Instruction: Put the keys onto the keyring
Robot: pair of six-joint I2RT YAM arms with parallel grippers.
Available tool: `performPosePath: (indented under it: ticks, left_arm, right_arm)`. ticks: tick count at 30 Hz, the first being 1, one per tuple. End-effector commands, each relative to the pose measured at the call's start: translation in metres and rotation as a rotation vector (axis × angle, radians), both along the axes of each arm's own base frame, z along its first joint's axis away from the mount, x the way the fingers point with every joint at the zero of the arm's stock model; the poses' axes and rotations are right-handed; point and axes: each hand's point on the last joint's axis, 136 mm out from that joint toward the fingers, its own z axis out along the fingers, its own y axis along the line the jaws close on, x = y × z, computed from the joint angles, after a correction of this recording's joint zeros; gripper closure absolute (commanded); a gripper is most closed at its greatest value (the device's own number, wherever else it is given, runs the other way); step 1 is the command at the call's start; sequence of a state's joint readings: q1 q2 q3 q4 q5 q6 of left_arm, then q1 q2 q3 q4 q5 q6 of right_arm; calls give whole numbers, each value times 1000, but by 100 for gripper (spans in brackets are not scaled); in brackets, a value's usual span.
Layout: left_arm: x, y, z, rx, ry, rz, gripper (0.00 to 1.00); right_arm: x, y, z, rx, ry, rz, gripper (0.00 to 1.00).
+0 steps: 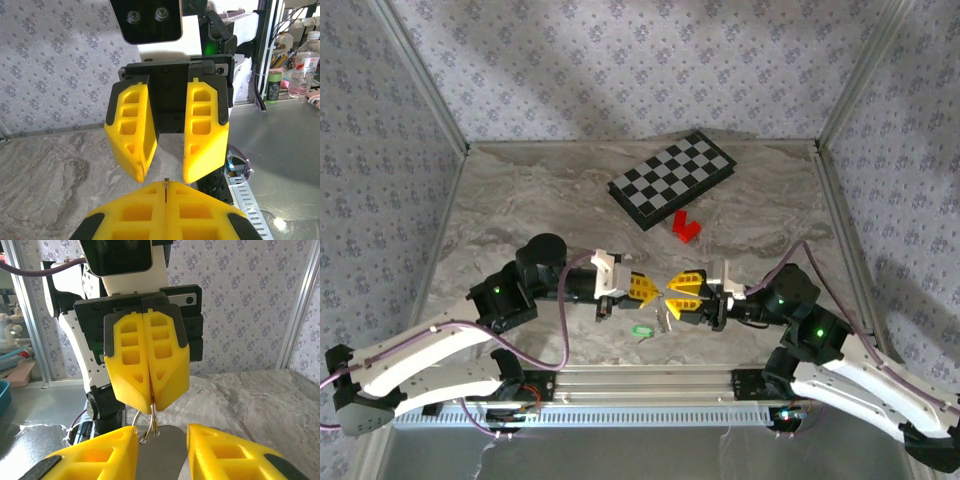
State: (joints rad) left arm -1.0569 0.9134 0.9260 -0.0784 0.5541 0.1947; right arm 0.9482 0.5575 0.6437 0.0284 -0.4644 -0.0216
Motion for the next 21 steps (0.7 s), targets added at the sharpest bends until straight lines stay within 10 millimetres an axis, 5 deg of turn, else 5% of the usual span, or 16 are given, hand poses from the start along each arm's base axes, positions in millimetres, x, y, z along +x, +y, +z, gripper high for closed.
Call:
performPosePath:
  ticks: [1,13,21]
  left_arm:
    - [-7,-1,10,-35,-29,-34,100]
    - [-6,-2,8,-31,-23,-30,100]
    - [-5,-3,5,-24,-20,-27,100]
  right_arm:
    - [2,1,6,23,-37,-13,71]
    - [1,7,3,7,-32,9,77]
    - [2,9,3,3,-35,7,100]
